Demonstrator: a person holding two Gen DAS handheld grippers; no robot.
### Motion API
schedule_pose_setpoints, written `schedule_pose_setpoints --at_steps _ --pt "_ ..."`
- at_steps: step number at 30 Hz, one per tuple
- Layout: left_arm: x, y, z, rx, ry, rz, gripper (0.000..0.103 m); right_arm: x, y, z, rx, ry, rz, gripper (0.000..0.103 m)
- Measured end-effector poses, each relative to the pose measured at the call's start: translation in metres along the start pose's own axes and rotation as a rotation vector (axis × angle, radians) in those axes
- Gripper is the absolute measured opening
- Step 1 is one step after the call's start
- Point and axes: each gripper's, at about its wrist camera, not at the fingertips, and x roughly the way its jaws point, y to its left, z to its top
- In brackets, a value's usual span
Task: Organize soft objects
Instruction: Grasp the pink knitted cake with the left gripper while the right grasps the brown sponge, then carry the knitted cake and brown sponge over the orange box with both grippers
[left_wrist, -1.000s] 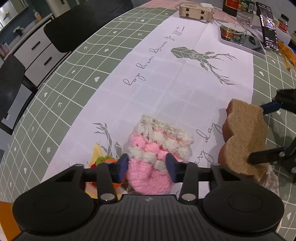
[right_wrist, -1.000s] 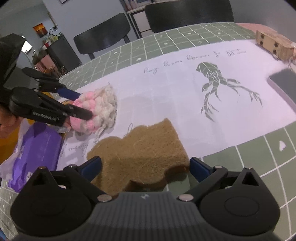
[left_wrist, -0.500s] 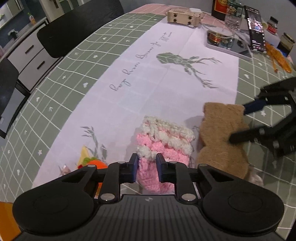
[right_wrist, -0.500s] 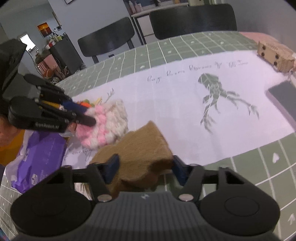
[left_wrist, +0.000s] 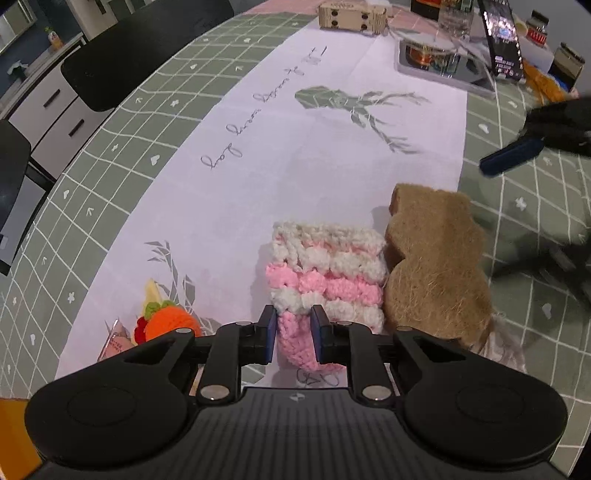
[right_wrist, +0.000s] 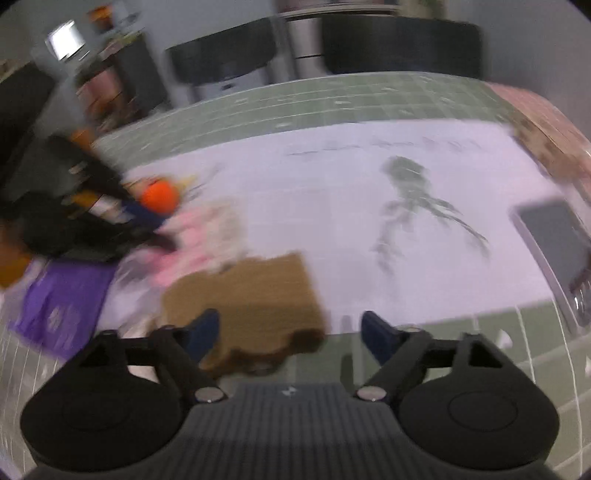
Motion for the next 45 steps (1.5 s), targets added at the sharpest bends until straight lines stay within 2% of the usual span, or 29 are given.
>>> schedule_pose_setpoints --at_steps 2,4,6,8,10,15,17,19,20,23,24,25,26,27,28,31,35,45 --pt "0.0 0.001 -0.001 0.004 0.013 0.003 0.023 -0.012 0.023 0.003 -0.25 -0.035 0.045 0.1" --pt "0.001 0.003 -0.001 -0.008 0.022 -0.004 0.023 -0.024 0.043 0.0 -0.556 -0.05 0.105 0.1" --pt "0.003 0.004 0.0 -0.023 0.026 -0.006 0.025 -0.02 0.055 -0.003 -0.848 0.024 0.142 0.1" --pt "0.006 0.005 0.002 -0.035 0.032 -0.006 0.03 -0.006 0.058 0.0 -0.997 0.102 0.134 0.1" --pt "0.01 0.003 0.003 -0.039 0.042 0.001 0.035 0.011 0.057 0.008 -1.074 0.153 0.135 0.1" --pt "0.017 -0.001 0.009 -0.029 0.07 0.03 0.044 0.041 0.059 0.028 -1.164 0.221 0.179 0.1" --pt "0.019 0.003 0.011 -0.054 0.076 0.035 0.056 0.053 0.06 0.034 -1.158 0.279 0.221 0.098" --pt "0.021 0.006 0.013 -0.063 0.081 0.059 0.07 0.061 0.062 0.037 -1.155 0.323 0.244 0.088" --pt "0.022 0.007 0.013 -0.064 0.082 0.067 0.076 0.064 0.062 0.037 -1.153 0.351 0.258 0.088" --pt "0.024 0.011 0.014 -0.083 0.077 0.057 0.078 0.064 0.062 0.036 -1.143 0.347 0.265 0.087" --pt "0.024 0.012 0.014 -0.096 0.073 0.048 0.077 0.063 0.061 0.035 -1.142 0.345 0.264 0.086" --pt "0.024 0.013 0.014 -0.108 0.064 0.027 0.066 0.063 0.061 0.033 -1.141 0.343 0.262 0.086" --pt "0.024 0.014 0.014 -0.12 0.054 -0.009 0.042 0.061 0.061 0.032 -1.136 0.344 0.258 0.086" --pt "0.023 0.014 0.014 -0.132 0.05 -0.051 0.03 0.06 0.06 0.033 -1.132 0.345 0.254 0.085" --pt "0.022 0.012 0.014 -0.137 0.048 -0.069 0.028 0.057 0.059 0.031 -1.128 0.35 0.25 0.085" --pt "0.018 0.002 0.014 -0.1 0.034 -0.065 0.024 0.053 0.056 0.03 -1.112 0.365 0.239 0.085" --pt "0.006 -0.003 0.014 -0.099 -0.002 -0.075 0.02 0.045 0.051 0.032 -1.104 0.37 0.208 0.084" --pt "-0.051 0.001 0.004 -0.149 -0.135 -0.047 0.012 0.005 0.052 0.055 -1.102 0.315 0.094 0.084"
